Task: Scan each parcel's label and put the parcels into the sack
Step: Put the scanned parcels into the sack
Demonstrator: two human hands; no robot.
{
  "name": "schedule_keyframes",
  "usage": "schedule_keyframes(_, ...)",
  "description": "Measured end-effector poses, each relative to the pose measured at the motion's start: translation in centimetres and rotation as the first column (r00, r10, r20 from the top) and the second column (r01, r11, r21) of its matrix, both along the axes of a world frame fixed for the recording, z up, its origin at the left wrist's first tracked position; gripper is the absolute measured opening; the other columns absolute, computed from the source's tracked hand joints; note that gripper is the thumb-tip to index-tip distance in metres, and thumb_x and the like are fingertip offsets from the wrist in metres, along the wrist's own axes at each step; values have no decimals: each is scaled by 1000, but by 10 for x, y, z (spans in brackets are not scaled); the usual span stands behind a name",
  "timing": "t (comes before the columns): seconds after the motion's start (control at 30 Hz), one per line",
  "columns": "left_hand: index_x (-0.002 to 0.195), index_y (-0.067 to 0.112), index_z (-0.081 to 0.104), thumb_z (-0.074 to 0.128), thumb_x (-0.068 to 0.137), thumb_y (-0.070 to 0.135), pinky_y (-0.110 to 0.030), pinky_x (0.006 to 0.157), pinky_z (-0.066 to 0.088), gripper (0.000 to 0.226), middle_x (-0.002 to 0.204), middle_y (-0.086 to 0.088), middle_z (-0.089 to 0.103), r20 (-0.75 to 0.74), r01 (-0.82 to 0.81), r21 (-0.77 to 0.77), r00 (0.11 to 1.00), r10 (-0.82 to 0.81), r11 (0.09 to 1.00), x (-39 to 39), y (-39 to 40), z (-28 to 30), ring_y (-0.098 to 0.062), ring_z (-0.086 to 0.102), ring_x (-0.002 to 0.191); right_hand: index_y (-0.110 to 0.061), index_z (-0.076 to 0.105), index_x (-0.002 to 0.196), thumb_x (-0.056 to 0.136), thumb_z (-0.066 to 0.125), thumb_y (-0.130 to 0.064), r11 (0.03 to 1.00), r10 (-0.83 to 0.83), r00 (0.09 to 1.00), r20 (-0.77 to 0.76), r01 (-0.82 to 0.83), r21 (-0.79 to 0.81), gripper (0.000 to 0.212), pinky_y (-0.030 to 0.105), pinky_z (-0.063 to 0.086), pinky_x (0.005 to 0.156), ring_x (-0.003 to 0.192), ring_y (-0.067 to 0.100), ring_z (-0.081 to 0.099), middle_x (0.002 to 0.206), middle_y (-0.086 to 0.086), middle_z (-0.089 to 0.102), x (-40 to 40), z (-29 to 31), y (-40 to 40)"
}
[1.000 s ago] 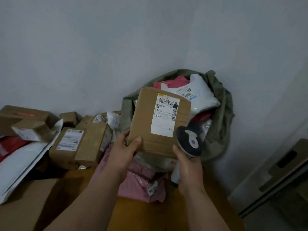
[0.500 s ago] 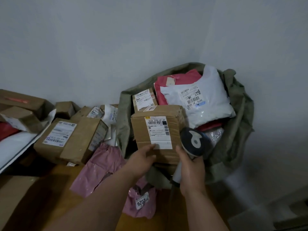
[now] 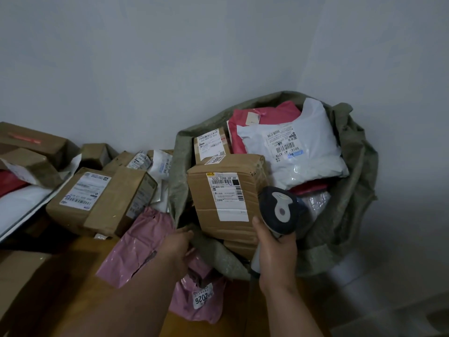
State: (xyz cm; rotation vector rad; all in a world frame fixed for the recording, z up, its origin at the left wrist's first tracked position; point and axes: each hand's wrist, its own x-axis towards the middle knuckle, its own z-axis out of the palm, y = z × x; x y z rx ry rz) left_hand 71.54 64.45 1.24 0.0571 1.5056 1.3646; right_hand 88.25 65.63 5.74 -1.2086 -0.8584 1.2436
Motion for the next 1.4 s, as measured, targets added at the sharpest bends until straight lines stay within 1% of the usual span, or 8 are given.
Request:
schedule_keyframes(0.13,135,16,60,48,101,9,-32,82,51,36,96,3,66,-344,-5,118,938,45,993,1,3,28,-14,61,86,-48,60,107,85,79,-19,1000,-6,1000,-14,7,23,41,30,47,100,110,0,62,110,-21,69,-9,1,2)
schedule_keyframes(0.23,132,29,62,50,103,21,-40,98,52,33,118,2,68,-532,91,187,846,23,978,5,1,50,-15,62,105,-51,58,107,85,78,-20,996,-78,996,-36,79,49,43,29,45,99,112,-2,61,110,-26,68,-14,8,8)
schedule_keyframes(0.37,141,16,54,50,103,13,-40,106,47,38,125,-7,65,-348,224,195,926,-146,955,1,-3,66,-20,60,115,-46,53,115,86,77,-18,994,-104,995,6,104,17,47,46,44,110,124,15,57,112,-22,62,-17,9,8)
schedule_keyframes(0.5,144,21,51,58,99,15,-46,113,40,45,147,-3,50,-412,193,195,906,-98,962,-11,-24,61,-21,49,130,-39,52,128,86,77,-18,989,-146,989,7,146,-21,53,47,49,104,123,20,60,122,-7,65,-20,15,-4)
schedule_keyframes(0.63,148,34,43,58,99,17,-52,106,46,54,144,-6,50,-368,66,197,930,11,978,-30,-53,61,-26,54,122,-46,55,97,86,77,-18,986,-167,980,109,163,46,37,43,57,89,102,15,69,103,-10,70,-28,37,-17)
schedule_keyframes(0.9,146,26,44,57,100,20,-40,84,57,48,116,0,61,-315,-61,233,939,135,970,-93,-126,68,-20,62,100,-15,69,104,86,76,-26,906,409,895,177,-375,-196,23,30,55,56,67,19,74,83,9,76,-106,71,-87)
schedule_keyframes(1.1,140,32,48,54,101,28,-45,90,54,39,123,-6,63,-426,-130,148,886,182,980,-183,-229,60,-29,63,107,2,70,92,88,75,-28,750,631,764,133,-557,-358,30,33,58,57,63,25,73,71,16,73,-204,53,-177)
schedule_keyframes(1.4,141,24,48,55,100,31,-38,89,51,41,132,-3,53,-532,-351,40,785,317,935,-301,-369,41,-23,56,111,-7,69,96,87,77,-25,571,797,604,30,-736,-363,21,45,64,75,79,33,77,75,14,74,-334,33,-280)
